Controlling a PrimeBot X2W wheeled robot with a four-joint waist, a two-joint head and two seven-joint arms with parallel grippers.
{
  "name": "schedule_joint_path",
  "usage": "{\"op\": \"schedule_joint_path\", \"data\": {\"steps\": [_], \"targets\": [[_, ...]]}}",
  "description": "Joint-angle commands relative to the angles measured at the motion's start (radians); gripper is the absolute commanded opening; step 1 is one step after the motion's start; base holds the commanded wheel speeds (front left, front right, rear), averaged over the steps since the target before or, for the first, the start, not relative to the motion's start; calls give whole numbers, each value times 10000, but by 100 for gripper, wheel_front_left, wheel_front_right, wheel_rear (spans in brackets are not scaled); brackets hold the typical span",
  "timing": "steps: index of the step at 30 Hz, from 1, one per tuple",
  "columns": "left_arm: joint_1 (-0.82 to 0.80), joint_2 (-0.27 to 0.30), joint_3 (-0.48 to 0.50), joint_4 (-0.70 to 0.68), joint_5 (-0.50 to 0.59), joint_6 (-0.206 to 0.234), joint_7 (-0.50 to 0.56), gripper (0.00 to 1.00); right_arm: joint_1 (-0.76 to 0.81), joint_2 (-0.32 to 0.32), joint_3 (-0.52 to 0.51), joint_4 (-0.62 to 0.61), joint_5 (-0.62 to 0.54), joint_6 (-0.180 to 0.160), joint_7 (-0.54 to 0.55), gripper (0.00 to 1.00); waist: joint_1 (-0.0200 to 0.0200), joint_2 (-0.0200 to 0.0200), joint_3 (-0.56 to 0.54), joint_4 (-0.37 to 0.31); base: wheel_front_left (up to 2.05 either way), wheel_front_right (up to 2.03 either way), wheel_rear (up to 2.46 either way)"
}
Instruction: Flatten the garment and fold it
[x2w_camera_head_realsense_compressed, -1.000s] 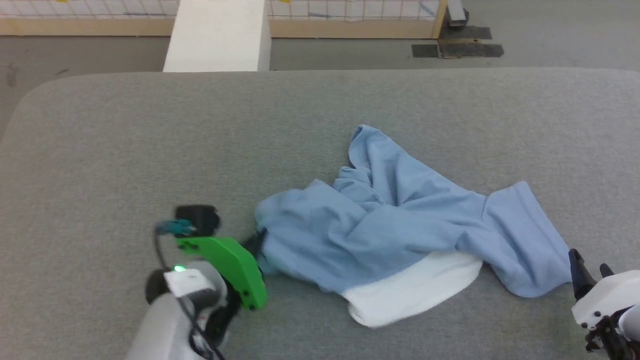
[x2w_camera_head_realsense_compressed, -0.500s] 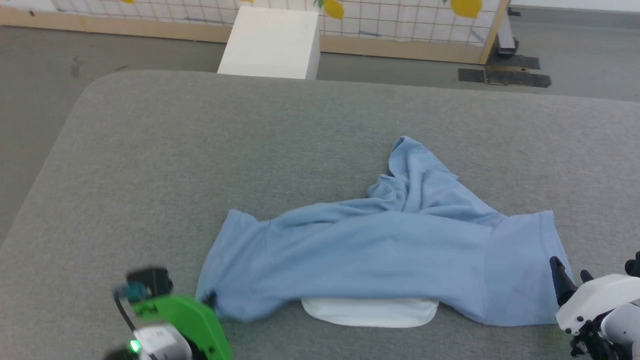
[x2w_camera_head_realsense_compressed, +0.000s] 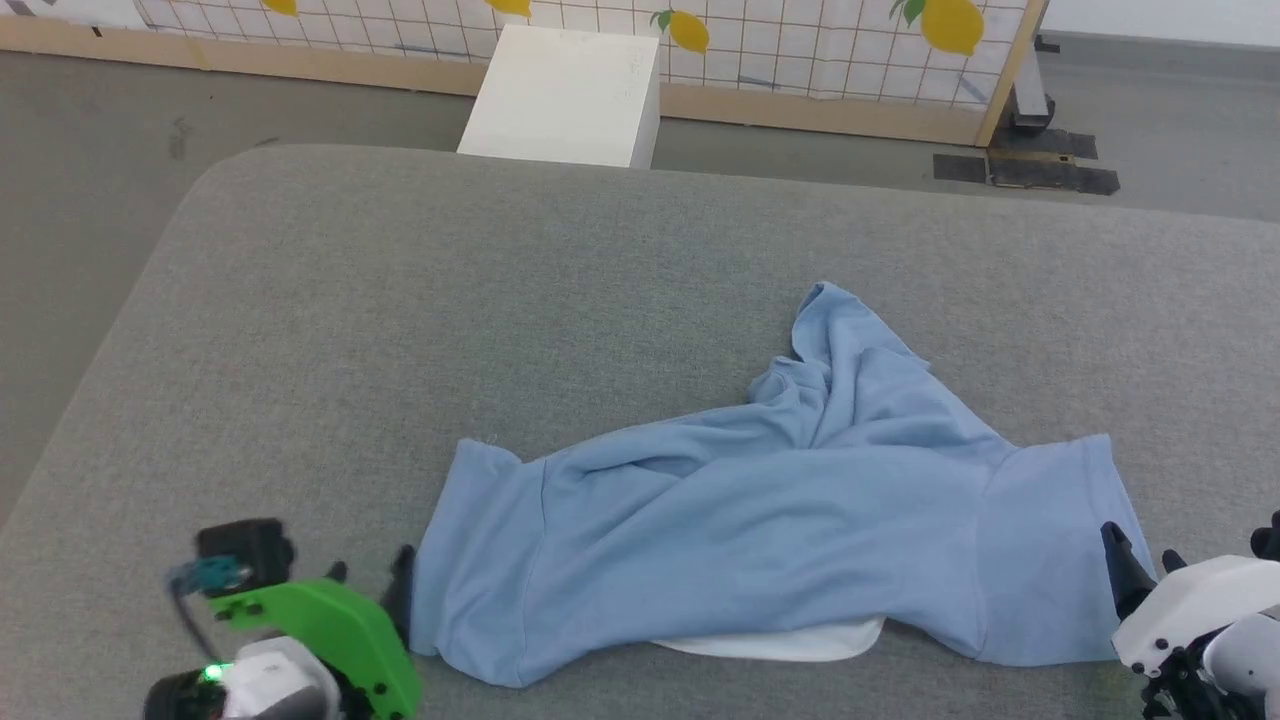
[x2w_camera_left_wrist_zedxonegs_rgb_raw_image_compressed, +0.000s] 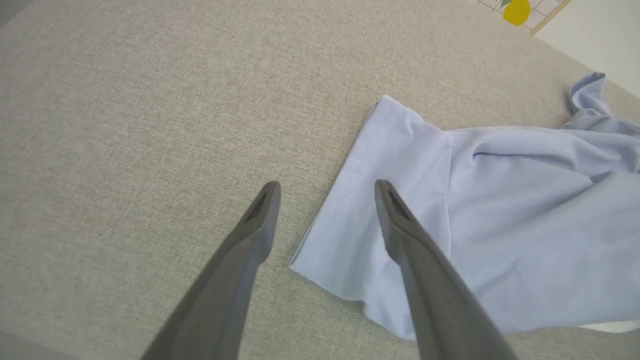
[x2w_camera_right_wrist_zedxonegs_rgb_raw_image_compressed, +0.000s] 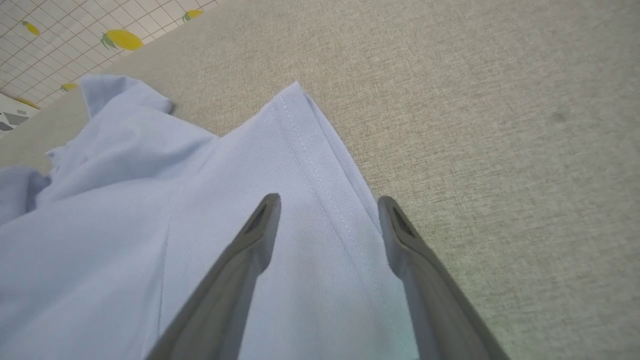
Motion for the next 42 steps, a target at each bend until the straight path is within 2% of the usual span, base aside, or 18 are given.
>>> {"op": "schedule_joint_path", "data": {"steps": [1, 4, 7, 11, 17, 18, 19, 20, 21, 25, 31, 36, 37, 38, 39, 42], "targets": [[20, 76, -329, -204, 177, 46, 501, 100, 91, 3, -21, 30, -4, -13, -84, 100, 0, 0, 68, -8, 0, 0, 0], [68, 180, -996, -389, 319, 24, 1713, 100, 33, 3, -14, 53, 18, -13, -96, 100, 0, 0, 212, -38, 0, 0, 0], [36, 235, -1277, -221, 349, 83, 2448, 100, -70, 3, 25, 63, 25, -13, -109, 100, 0, 0, 348, -118, 0, 0, 0], [-113, 400, -1377, 407, 592, 218, 2729, 100, -183, 3, 60, 29, 7, -13, -117, 100, 0, 0, 485, -253, 0, 0, 0], [-226, 253, -1385, 1291, 322, 52, 2526, 100, -207, 3, 118, -41, 30, -13, -115, 100, 0, 0, 568, -411, 0, 0, 0], [-236, 233, -1381, 1426, 274, -2, 2431, 73, -176, 3, 137, -38, 63, -13, -95, 100, 0, 0, 562, -418, 0, 0, 0], [-249, 190, -1372, 1507, 209, -52, 2340, 28, -134, 3, 151, -42, 56, -13, -69, 100, 0, 0, 561, -411, 0, 0, 0], [-280, 156, -1372, 1580, 177, -108, 2197, 4, -84, 3, 157, -66, 41, -13, -42, 100, 0, 0, 565, -394, 0, 0, 0], [-303, 134, -1380, 1643, 148, -161, 2106, 0, -44, 3, 170, -80, 42, -13, 0, 100, 0, 0, 564, -380, 0, 0, 0], [-360, -22, -1247, 1746, -118, -352, 1573, 0, 231, 3, 407, -385, -293, -13, 453, 100, 0, 0, 519, -334, 0, 0, 0], [-137, -184, -668, 1008, -452, -237, 625, 0, 502, 3, 1041, -1033, -1013, -13, 2217, 100, 0, 0, 498, -442, 0, 0, 0], [73, -222, -625, 324, -496, -202, 417, 0, 645, 3, 1182, -1341, -1846, -13, 3516, 100, 0, 0, 537, -372, 0, 0, 0], [107, -243, -646, 207, -511, -206, 399, 0, 662, 3, 1218, -1401, -1879, -13, 3710, 42, 0, 0, 556, -354, 0, 0, 0], [128, -257, -663, 136, -516, -201, 394, 0, 672, 3, 1245, -1471, -1932, -13, 3802, 16, 0, 0, 568, -340, 0, 0, 0], [146, -270, -679, 85, -523, -195, 397, 0, 676, 3, 1259, -1536, -1946, -13, 3859, 0, 0, 0, 571, -330, 0, 0, 0], [186, -326, -694, -23, -577, -186, 340, 0, 623, 3, 1306, -1776, -1863, -13, 3953, 0, 0, 0, 568, -349, 0, 0, 0]]}}
